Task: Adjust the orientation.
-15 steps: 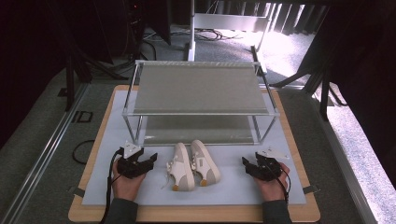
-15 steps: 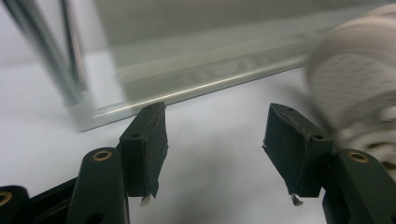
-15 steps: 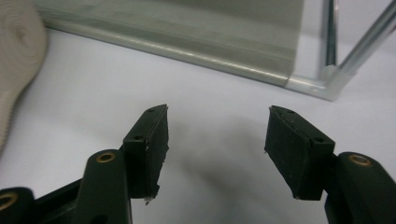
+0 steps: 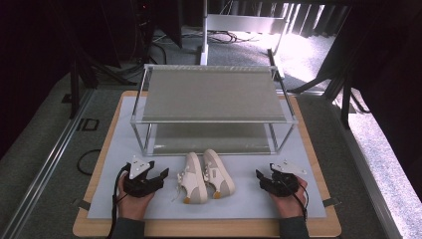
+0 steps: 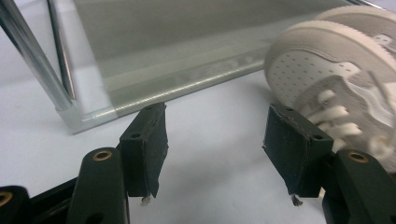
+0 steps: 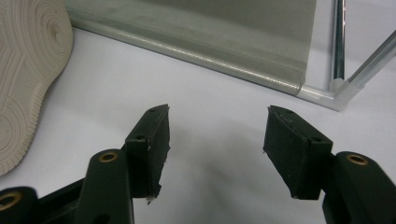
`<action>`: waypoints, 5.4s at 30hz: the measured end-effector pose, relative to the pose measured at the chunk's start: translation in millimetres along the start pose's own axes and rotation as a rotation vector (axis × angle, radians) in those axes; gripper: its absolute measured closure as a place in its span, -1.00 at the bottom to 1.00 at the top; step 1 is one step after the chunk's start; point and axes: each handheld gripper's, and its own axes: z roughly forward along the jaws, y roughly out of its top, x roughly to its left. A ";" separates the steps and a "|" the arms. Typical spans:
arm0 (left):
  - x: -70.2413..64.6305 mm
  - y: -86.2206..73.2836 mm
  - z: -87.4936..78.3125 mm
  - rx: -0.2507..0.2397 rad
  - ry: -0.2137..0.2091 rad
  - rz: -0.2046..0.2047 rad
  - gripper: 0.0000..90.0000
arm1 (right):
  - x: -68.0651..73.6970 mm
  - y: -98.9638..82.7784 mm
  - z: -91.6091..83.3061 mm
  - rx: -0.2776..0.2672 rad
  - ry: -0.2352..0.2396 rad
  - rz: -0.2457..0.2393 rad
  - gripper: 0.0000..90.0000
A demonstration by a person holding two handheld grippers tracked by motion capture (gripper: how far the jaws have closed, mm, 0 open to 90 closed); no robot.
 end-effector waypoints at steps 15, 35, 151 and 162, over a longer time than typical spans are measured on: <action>-20.5 -10.7 -13.8 -0.008 -0.071 0.050 -0.12 | 5.3 -1.4 -3.1 -0.016 -0.010 -0.026 -0.19; -43.3 -19.3 -0.6 0.045 -0.146 0.119 -0.07 | 7.0 -0.7 -5.2 -0.029 -0.041 -0.041 -0.19; -35.0 24.4 -14.1 -0.111 -0.084 0.016 0.06 | 121.6 42.4 6.4 -0.060 0.256 -0.286 -0.26; -35.5 24.0 -13.2 -0.106 -0.088 0.015 0.06 | 131.7 41.5 9.8 -0.041 0.205 -0.368 -0.44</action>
